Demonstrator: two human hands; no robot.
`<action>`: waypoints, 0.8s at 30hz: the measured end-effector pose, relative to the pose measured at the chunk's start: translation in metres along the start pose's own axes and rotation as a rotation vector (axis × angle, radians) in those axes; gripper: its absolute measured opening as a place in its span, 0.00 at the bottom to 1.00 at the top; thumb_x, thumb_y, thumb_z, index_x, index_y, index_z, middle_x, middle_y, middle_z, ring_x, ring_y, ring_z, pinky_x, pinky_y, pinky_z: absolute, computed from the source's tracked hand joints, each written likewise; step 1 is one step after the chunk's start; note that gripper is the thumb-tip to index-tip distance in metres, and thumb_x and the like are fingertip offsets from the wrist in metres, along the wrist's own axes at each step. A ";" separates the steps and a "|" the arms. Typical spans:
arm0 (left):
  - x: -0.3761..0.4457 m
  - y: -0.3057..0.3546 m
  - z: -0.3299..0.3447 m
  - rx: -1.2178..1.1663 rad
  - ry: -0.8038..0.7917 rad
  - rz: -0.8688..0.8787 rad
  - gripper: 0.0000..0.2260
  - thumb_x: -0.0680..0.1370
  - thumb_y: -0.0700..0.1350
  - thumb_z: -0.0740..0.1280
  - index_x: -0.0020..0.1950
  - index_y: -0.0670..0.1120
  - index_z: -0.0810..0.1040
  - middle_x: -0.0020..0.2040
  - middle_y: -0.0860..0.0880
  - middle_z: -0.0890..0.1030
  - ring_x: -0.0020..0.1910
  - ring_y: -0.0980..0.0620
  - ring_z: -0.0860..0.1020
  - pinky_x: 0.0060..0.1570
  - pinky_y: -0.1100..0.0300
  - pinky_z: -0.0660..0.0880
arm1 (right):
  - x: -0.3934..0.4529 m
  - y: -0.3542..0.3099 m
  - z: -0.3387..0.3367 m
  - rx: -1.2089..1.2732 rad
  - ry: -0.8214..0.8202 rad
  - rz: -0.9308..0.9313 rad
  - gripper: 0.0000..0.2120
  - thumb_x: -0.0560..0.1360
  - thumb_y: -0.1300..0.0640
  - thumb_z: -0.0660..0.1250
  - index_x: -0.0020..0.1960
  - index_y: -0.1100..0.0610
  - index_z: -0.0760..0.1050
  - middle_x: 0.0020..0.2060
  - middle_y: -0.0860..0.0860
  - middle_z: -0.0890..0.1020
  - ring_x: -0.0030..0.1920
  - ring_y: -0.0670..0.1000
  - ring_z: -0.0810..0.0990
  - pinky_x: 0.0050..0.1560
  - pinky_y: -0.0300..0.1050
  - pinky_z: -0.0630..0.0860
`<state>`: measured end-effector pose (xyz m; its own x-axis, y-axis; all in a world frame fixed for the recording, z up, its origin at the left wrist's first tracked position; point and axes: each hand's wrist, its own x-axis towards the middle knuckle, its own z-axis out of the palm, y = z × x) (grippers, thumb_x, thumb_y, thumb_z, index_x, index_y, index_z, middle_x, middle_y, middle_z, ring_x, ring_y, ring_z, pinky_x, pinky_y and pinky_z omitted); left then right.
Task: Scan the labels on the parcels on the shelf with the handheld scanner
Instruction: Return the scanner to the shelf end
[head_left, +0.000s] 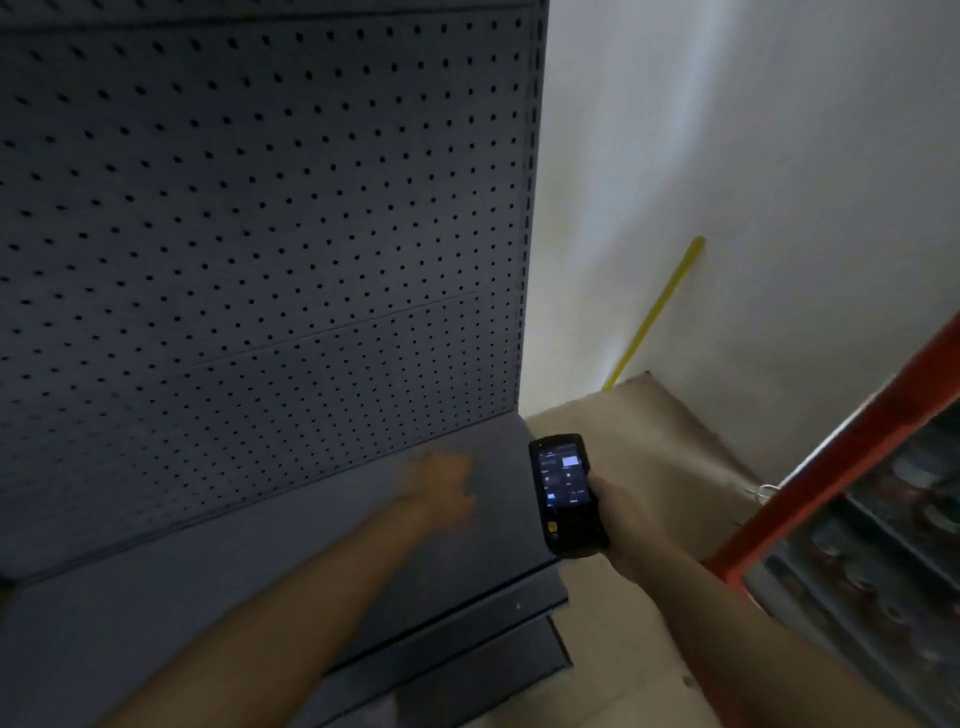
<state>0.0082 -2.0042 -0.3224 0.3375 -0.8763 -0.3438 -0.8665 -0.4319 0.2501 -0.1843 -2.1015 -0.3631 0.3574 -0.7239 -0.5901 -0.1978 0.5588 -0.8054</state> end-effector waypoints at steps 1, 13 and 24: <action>0.003 0.002 0.006 0.006 -0.004 -0.038 0.20 0.80 0.50 0.63 0.69 0.43 0.72 0.68 0.45 0.74 0.65 0.46 0.74 0.65 0.55 0.71 | 0.011 0.001 -0.002 -0.029 -0.015 0.016 0.19 0.80 0.50 0.54 0.56 0.59 0.79 0.48 0.58 0.84 0.45 0.59 0.82 0.41 0.47 0.78; 0.052 0.005 0.050 0.044 -0.041 -0.196 0.20 0.79 0.50 0.64 0.69 0.44 0.71 0.65 0.45 0.76 0.61 0.45 0.76 0.60 0.53 0.74 | 0.115 0.011 0.004 -0.388 -0.070 -0.008 0.18 0.82 0.52 0.50 0.54 0.62 0.75 0.50 0.58 0.78 0.44 0.54 0.77 0.44 0.44 0.74; 0.073 -0.004 0.070 0.027 -0.063 -0.263 0.21 0.78 0.51 0.64 0.69 0.44 0.72 0.64 0.44 0.77 0.61 0.45 0.76 0.60 0.53 0.74 | 0.154 0.035 0.014 -0.554 -0.102 -0.025 0.25 0.82 0.48 0.47 0.67 0.65 0.70 0.64 0.62 0.75 0.63 0.61 0.73 0.64 0.54 0.68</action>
<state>0.0109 -2.0516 -0.4120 0.5293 -0.7195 -0.4496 -0.7620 -0.6362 0.1209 -0.1231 -2.1876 -0.4818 0.4492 -0.6758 -0.5844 -0.6282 0.2261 -0.7444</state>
